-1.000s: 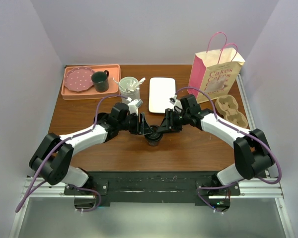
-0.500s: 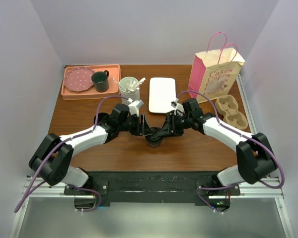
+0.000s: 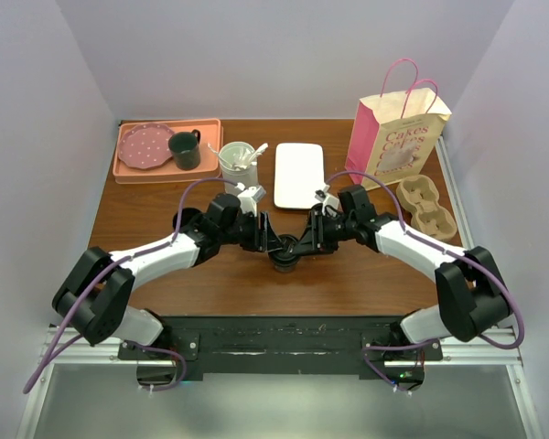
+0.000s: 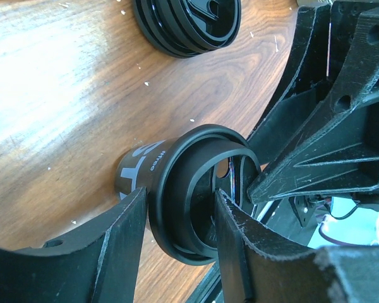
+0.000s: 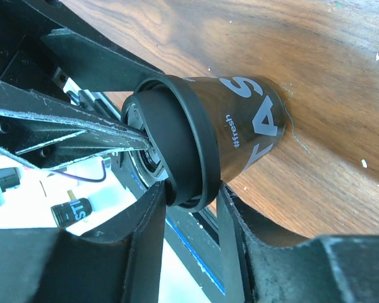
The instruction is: Pack the takeout coffee
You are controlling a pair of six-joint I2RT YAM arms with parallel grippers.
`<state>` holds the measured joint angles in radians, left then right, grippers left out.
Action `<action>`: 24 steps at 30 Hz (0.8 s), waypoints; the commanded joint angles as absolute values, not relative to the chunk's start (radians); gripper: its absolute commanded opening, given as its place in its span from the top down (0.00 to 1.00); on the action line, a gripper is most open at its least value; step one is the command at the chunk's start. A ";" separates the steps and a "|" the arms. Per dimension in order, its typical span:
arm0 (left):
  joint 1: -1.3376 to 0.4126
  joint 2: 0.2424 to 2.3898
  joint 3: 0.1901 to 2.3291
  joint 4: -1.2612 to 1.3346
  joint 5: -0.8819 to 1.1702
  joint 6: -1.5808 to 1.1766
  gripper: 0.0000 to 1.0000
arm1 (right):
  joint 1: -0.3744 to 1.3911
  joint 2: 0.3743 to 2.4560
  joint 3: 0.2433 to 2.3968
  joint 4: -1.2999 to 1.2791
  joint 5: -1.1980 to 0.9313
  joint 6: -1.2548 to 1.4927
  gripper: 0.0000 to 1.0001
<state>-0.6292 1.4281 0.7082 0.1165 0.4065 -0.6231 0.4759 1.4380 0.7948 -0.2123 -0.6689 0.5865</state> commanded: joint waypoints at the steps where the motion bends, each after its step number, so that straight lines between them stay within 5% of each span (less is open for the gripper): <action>1: -0.646 1.450 0.664 0.011 0.338 -0.614 0.51 | 0.473 1.451 0.686 -0.221 -0.615 0.541 0.67; 15: -0.646 1.470 0.657 -0.049 0.302 -0.603 0.51 | 0.440 1.488 0.552 -0.109 -0.528 0.541 0.69; 24: -0.647 1.489 0.655 -0.054 0.291 -0.612 0.51 | 0.439 1.546 0.525 -0.089 -0.413 0.563 0.79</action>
